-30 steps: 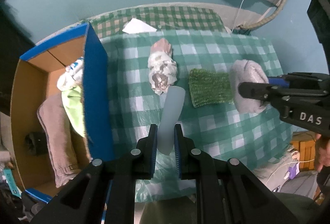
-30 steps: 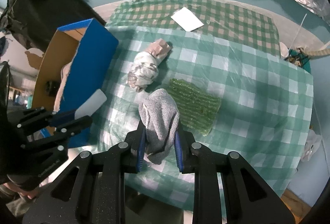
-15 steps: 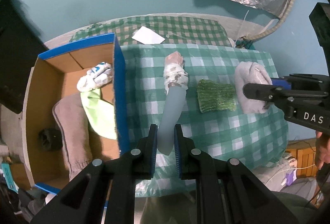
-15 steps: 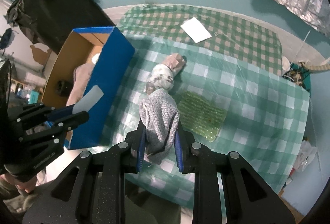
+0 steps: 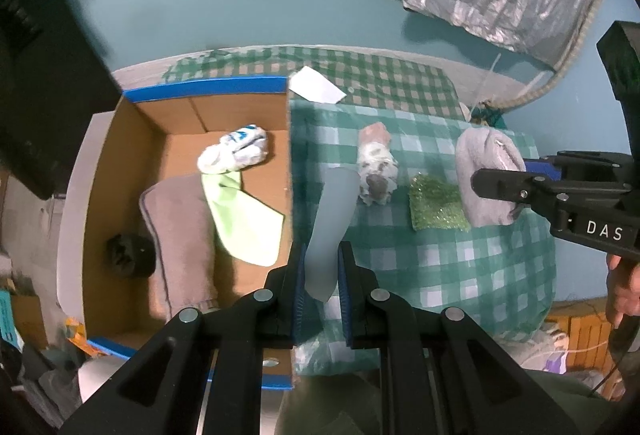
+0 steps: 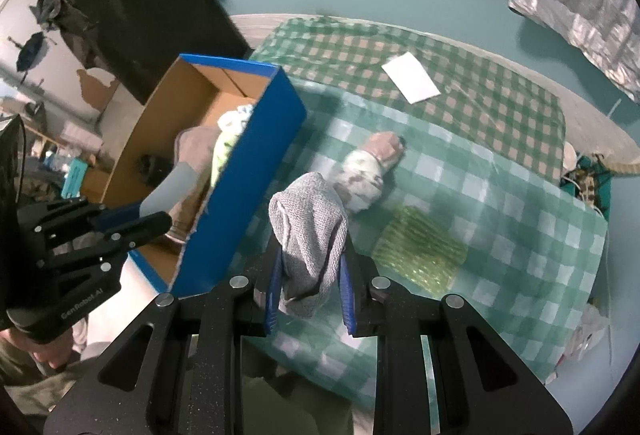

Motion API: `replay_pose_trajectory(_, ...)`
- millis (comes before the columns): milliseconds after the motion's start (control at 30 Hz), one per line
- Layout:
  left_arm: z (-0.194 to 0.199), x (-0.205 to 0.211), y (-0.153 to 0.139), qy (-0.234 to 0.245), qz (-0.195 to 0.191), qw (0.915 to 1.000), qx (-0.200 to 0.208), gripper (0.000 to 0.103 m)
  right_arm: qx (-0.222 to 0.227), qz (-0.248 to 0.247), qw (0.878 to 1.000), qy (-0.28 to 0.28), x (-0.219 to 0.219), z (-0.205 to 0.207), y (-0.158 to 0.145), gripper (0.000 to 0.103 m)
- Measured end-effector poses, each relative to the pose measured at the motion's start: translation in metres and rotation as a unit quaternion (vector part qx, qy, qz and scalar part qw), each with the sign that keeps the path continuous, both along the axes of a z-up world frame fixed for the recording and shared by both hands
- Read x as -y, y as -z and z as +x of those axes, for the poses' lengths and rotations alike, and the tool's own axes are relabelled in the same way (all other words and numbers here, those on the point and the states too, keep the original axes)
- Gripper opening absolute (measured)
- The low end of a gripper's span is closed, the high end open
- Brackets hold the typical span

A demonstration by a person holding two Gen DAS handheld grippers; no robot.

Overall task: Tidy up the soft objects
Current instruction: 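Carry the grey sock and white strip over the box with both tools, then open the right gripper over the box while the left releases the white strip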

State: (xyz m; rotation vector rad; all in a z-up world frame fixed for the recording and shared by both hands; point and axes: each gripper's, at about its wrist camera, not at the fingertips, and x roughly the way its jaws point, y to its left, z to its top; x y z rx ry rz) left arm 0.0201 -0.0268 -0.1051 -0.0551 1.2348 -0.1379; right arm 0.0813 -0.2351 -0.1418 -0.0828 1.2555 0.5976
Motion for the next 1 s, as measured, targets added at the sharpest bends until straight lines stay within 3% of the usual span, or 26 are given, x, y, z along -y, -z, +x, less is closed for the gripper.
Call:
replay_pose_trajectory(567, -0.014, -0.058, 0.001, -0.074, 0.004, 0.9973, 0.004, 0.015, 0.005, 0.011, 0.997, -0.073, -0.077, 0.003, -0.007, 0.023)
replay_pose_trajectory(1000, -0.021, -0.102, 0.018, -0.121, 0.004, 0.9925, -0.014, 0.015, -0.03, 0.018, 0.992, -0.117, -0.139, 0.01, 0.014, 0.023)
